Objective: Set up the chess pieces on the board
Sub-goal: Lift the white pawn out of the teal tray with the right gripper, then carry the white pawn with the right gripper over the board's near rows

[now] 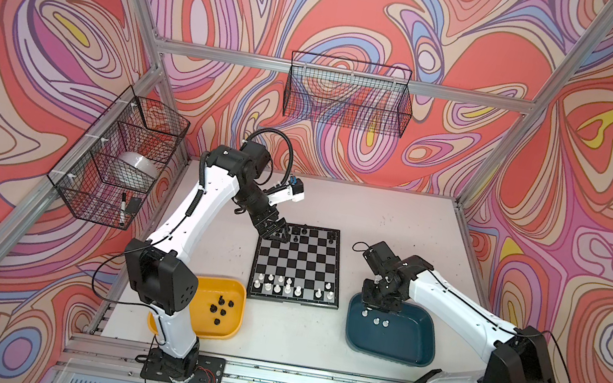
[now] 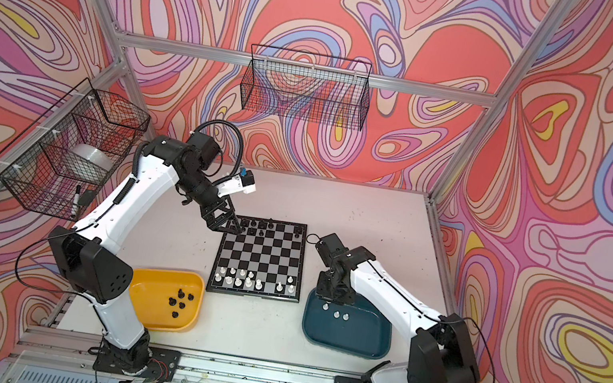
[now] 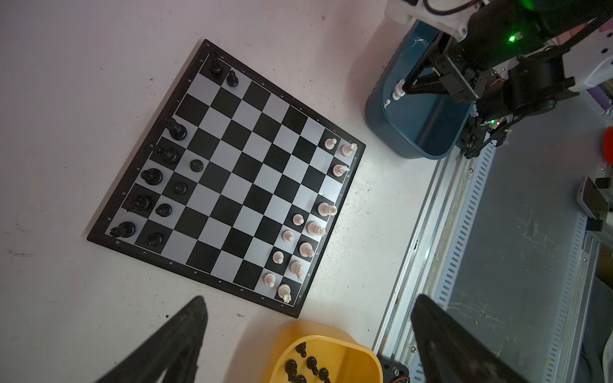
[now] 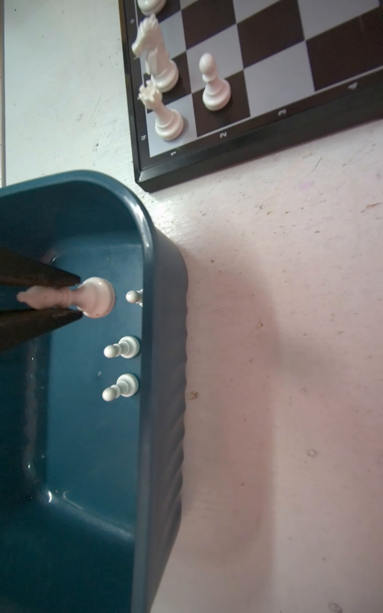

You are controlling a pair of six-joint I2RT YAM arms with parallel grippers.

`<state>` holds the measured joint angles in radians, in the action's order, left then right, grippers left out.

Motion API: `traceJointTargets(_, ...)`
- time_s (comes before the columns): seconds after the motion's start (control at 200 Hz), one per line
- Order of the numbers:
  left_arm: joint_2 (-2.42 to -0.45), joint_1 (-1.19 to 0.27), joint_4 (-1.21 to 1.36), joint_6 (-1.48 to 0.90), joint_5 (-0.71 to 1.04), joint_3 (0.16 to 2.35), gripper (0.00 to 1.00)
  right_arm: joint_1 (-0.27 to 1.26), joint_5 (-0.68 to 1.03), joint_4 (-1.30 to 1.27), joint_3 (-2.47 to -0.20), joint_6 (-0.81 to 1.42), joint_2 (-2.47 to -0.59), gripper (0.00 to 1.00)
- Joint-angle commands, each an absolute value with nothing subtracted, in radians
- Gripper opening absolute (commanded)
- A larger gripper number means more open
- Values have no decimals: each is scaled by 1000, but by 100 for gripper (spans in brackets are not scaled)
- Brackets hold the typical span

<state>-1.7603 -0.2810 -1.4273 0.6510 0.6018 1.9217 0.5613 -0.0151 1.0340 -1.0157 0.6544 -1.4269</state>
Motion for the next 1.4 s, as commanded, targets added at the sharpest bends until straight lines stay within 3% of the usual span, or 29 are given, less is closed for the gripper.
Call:
traceJointTargets(0.0,-1732,-284,-1427,666,604,1908,97,557,-11,1057,-1043,645,-1420,12)
traceJointTargets(1.397,-1669,-234,-1333,617,632,1804,96,649,-9,1131,-1293,628,-1569,11)
